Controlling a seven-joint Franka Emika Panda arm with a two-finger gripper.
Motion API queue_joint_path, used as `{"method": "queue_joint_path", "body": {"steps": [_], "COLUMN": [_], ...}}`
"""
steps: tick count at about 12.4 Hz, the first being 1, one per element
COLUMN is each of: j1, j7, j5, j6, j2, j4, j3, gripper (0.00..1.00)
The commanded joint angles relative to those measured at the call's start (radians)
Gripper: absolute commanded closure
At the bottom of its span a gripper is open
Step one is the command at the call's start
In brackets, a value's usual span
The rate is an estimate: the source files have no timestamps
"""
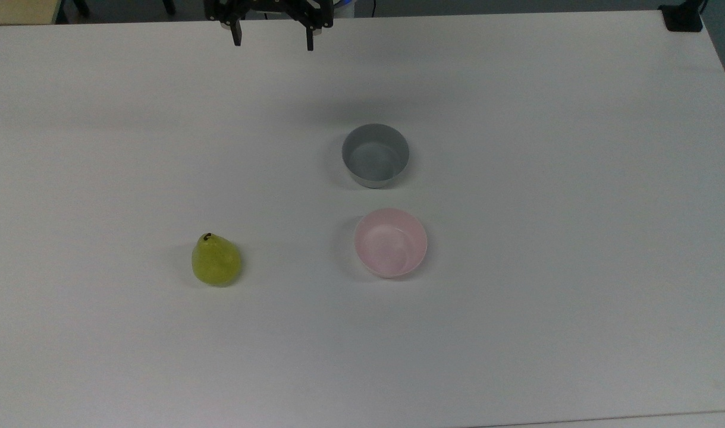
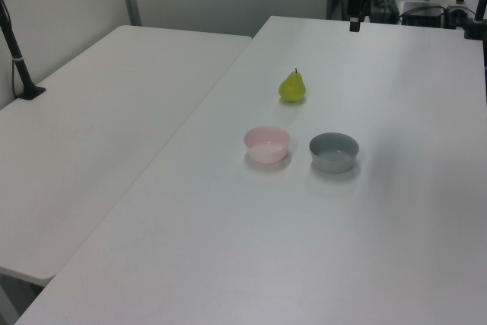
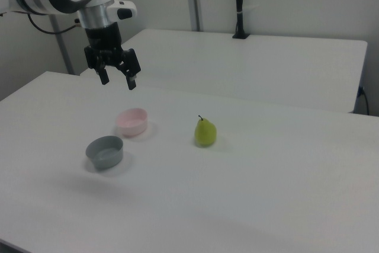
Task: Place the pear in the bowl
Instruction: 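Move the gripper over the yellow-green pear and open it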
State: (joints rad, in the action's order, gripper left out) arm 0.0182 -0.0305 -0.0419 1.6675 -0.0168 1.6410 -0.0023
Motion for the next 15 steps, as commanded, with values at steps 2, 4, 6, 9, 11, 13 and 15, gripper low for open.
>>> {"method": "queue_joint_path", "body": {"steps": [2, 4, 6, 9, 11, 13, 15], "j1": [0.003, 0.003, 0.003, 0.002, 0.002, 0.002, 0.002], "j7": [-0.016, -0.016, -0.016, -0.016, -0.014, -0.016, -0.014], "j5": [0.014, 0.013, 0.013, 0.013, 0.013, 0.013, 0.011], "j6": [-0.018, -0.018, -0.019, -0.029, -0.029, -0.031, -0.031], "j2": [0.021, 0.021, 0.021, 0.023, 0.023, 0.023, 0.021], "j4": [0.011, 0.011, 0.011, 0.011, 0.011, 0.011, 0.011], "j3": [-0.004, -0.004, -0.004, -0.004, -0.004, -0.004, -0.004], "gripper": [0.00, 0.00, 0.00, 0.00, 0.00, 0.00, 0.00]}}
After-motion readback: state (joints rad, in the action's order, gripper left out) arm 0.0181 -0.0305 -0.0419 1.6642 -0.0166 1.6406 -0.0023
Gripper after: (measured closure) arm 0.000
